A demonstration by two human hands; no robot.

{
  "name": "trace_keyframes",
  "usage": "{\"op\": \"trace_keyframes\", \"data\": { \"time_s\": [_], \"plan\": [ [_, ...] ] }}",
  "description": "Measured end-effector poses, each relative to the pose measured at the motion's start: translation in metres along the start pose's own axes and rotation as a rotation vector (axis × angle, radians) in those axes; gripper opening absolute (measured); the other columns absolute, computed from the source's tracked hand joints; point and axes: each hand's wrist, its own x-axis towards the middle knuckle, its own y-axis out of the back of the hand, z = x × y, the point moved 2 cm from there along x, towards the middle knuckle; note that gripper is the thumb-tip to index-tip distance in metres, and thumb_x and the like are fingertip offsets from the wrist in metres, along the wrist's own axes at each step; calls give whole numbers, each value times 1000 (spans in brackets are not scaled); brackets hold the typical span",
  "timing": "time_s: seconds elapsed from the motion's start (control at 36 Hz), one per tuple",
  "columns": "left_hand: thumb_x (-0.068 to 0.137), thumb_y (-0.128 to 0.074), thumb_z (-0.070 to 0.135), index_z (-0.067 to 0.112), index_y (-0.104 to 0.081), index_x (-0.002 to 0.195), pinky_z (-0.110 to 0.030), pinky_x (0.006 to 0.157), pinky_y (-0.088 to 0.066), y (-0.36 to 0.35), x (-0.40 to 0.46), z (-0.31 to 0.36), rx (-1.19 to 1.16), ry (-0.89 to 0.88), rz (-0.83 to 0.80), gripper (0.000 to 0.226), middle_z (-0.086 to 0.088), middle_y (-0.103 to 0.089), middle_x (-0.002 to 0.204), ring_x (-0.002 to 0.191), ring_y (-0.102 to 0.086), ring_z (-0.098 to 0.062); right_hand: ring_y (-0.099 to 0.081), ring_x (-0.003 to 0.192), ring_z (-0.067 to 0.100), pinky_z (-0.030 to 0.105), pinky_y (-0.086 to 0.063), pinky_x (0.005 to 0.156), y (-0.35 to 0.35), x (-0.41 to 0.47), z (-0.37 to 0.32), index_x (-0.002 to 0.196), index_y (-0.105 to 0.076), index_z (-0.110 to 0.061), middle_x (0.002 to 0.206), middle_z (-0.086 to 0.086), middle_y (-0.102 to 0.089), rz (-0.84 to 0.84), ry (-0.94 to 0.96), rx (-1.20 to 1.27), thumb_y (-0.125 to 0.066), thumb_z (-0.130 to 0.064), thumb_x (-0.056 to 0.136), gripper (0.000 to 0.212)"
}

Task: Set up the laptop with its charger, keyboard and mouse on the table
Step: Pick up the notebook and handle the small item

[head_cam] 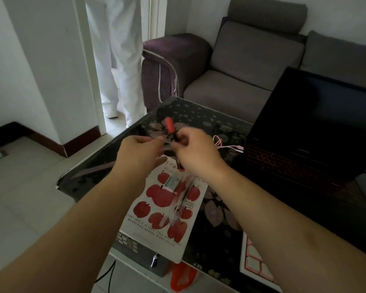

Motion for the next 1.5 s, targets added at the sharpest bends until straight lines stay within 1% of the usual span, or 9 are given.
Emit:
{"op": "trace_keyframes", "data": {
  "time_s": [0.08,0.22,0.36,0.47,0.58,0.72,0.86,1.14,1.5],
  "plan": [
    [99,-67,14,13,-71,106,-41,90,-64,1,4,1,38,16,46,8,-12,-75,109,102,-75,-24,-73,99,21,48,-62,90,-4,20,12,94,-69,-37,100,-8,-75,73,-98,148,-72,-21,97,17],
    [99,-64,7,15,-69,102,-42,87,-65,4,7,-2,164,-1,55,9,-12,-73,105,99,-73,-25,-78,85,27,47,-68,74,-3,33,21,113,-62,-32,102,-3,-71,-3,-149,136,-61,-20,106,14],
    [101,-64,8,17,-69,95,-40,83,-65,5,9,-2,206,2,52,12,-11,-73,104,99,-73,-23,-69,99,22,46,-62,88,3,39,22,113,-54,-34,101,-8,-63,-86,-87,-94,-56,-24,107,11],
    [101,-63,9,17,-69,92,-41,85,-64,2,6,-3,284,-32,44,14,-10,-73,97,96,-72,-23,-61,97,21,36,-46,79,6,38,20,119,-55,-27,99,-6,-59,-140,-26,-336,-57,-28,107,12],
    [101,-63,12,19,-70,96,-40,86,-64,-1,3,-3,382,-69,24,11,-6,-74,94,91,-73,-20,-61,92,23,40,-52,75,10,35,18,114,-57,-24,99,0,-60,-195,4,-612,-59,-31,105,12],
    [102,-61,16,23,-68,97,-29,68,-59,2,2,-5,486,-95,-1,11,-1,-73,92,83,-73,-14,-59,97,24,39,-46,73,10,27,22,108,-61,-27,107,0,-65,-298,9,-910,-61,-31,101,8],
    [105,-58,20,22,-68,97,-19,55,-49,-1,-1,-8,563,-135,-14,13,1,-73,90,76,-72,-11,-64,95,21,40,-58,79,15,22,22,106,-71,-29,104,-2,-69,-260,-35,-753,-62,-40,103,15],
    [102,-62,17,27,-68,99,-22,58,-51,-8,1,-15,725,-226,-81,12,6,-69,100,81,-64,-6,-61,105,22,37,-58,88,31,-19,23,131,-70,-15,124,8,-66,-111,-3,-546,-57,-1,96,39],
    [96,-74,31,29,-68,124,-23,75,-51,-23,-11,-22,1178,-326,-199,29,3,-68,119,98,-64,-13,-53,113,15,38,-54,94,3,-86,45,116,-62,-24,116,-8,-47,-136,-43,-467,-72,-47,93,34]
  ]
}}
